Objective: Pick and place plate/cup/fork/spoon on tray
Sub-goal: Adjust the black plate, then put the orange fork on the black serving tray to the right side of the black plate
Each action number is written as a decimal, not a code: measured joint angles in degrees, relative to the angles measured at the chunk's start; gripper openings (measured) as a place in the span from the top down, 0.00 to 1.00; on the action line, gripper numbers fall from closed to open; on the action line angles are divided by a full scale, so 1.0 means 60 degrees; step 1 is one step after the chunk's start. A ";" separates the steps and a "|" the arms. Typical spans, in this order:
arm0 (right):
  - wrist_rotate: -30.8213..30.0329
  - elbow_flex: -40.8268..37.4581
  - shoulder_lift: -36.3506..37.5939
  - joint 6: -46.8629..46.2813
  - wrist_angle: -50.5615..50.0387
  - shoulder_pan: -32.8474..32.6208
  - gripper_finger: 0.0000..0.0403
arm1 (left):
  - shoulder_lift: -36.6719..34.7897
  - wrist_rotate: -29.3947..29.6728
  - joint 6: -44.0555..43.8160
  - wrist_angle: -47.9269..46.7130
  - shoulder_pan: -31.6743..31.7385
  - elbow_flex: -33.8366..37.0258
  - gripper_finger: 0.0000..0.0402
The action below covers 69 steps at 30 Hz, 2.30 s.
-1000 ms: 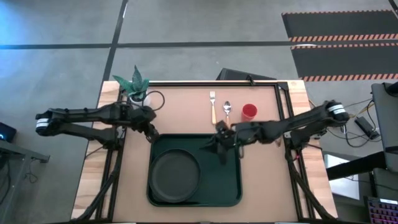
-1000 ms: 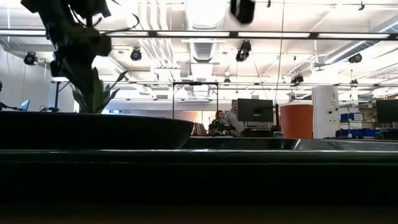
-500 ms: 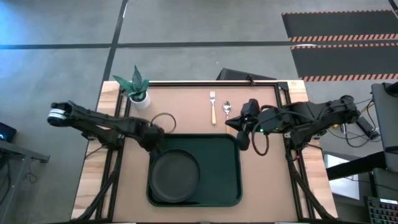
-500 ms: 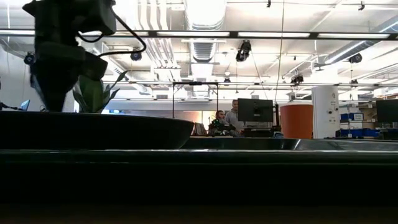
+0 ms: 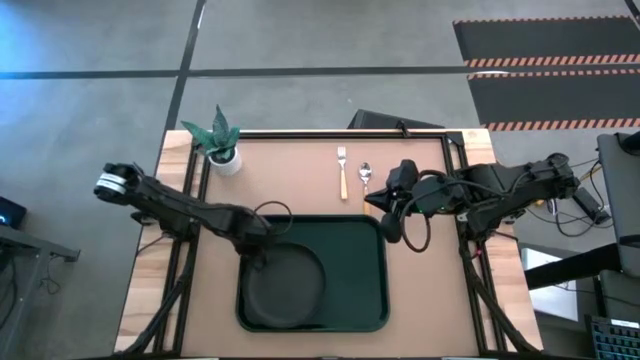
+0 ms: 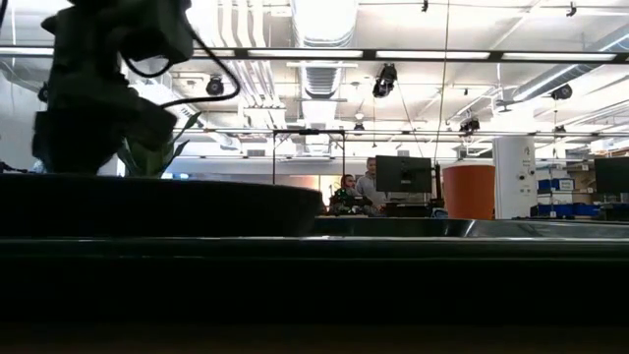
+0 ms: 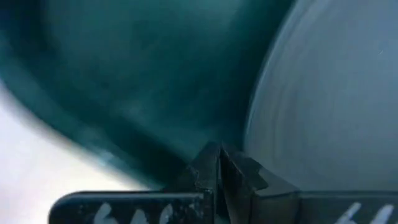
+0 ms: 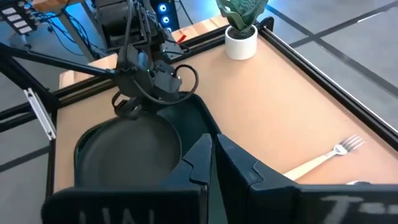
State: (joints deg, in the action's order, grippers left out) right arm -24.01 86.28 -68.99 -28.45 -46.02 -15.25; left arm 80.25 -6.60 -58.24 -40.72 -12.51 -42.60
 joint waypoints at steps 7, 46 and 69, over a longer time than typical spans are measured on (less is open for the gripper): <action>0.0008 0.0000 0.0000 -0.0004 -0.0138 0.0000 0.97 | 0.0526 -0.0012 0.0008 0.1264 0.0004 -0.0315 1.00; 0.0273 -0.1294 -0.0124 0.0497 -0.5167 0.3736 0.97 | -0.3868 0.7160 -0.0167 0.0132 0.1155 -0.0687 1.00; 0.3503 -0.2841 -0.0889 -0.0163 -0.0893 0.4137 0.97 | -0.3884 0.6752 0.0860 -0.0029 0.1422 -0.0516 1.00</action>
State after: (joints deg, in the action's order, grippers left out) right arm -2.99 69.23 -74.32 -29.43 -51.38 9.58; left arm 56.95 33.91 -53.08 -40.89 -3.98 -45.69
